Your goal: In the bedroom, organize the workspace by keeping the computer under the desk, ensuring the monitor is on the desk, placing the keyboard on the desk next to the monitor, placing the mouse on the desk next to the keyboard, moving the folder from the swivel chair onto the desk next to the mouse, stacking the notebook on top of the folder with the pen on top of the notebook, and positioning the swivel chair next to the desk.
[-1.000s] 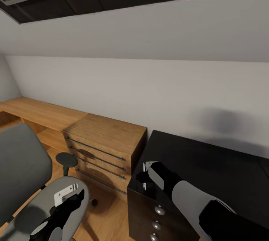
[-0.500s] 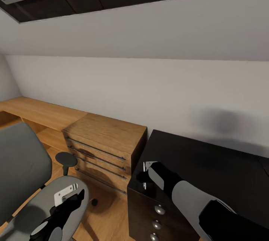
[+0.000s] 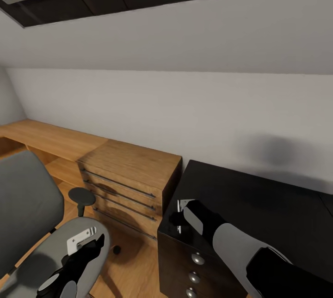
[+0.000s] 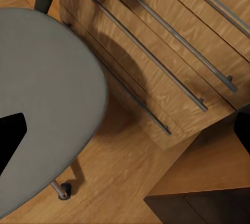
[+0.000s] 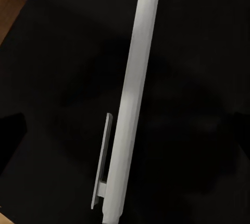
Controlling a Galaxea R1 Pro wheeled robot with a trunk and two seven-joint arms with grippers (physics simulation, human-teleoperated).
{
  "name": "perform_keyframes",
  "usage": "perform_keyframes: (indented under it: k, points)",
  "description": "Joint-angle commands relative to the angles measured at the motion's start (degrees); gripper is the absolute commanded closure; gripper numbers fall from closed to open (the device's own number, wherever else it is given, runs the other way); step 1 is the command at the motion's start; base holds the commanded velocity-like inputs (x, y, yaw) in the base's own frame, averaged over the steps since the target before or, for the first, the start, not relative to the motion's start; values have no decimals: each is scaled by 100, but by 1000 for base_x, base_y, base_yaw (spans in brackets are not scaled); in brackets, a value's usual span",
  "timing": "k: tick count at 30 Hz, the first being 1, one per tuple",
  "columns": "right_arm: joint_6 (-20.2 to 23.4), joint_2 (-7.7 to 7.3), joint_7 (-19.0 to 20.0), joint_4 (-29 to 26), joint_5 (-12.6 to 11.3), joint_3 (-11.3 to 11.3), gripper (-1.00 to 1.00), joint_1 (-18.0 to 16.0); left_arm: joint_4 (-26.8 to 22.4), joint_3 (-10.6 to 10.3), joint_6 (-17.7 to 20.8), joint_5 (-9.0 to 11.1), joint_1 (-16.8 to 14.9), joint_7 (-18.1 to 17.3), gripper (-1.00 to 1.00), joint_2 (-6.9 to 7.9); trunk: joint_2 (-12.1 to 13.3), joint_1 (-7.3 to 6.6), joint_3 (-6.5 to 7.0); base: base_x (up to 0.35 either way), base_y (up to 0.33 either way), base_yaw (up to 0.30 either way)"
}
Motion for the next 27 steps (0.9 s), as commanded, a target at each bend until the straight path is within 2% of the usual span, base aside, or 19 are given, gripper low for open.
perform_keyframes:
  k: [1, 8, 14, 23, 27]
  points:
    - [-4, 0, -36, 0, -102, 27, -100, -2, -14, 5, 20, 60, 0, 34, -100, -3, -4, 2, -7, 0, 0, 0]
    - [-3, 0, -36, 0, -102, 27, -100, 1, -15, 5, 20, 60, 0, 34, -100, -3, -4, 2, -7, 0, 0, 0]
    - [-3, 0, -36, 0, -102, 27, -100, -1, -15, 5, 20, 60, 0, 34, -100, -3, -245, 134, -115, 0, 0, 0]
    - [-3, 0, -36, 0, -95, 34, -100, -2, -15, 5, 20, 60, 0, 34, -100, -3, -245, 134, -115, 0, 0, 0]
    - [-3, 0, -36, 0, -94, 35, -100, -2, -15, 5, 20, 60, 0, 34, -100, -3, -405, 222, -187, 0, 0, 0]
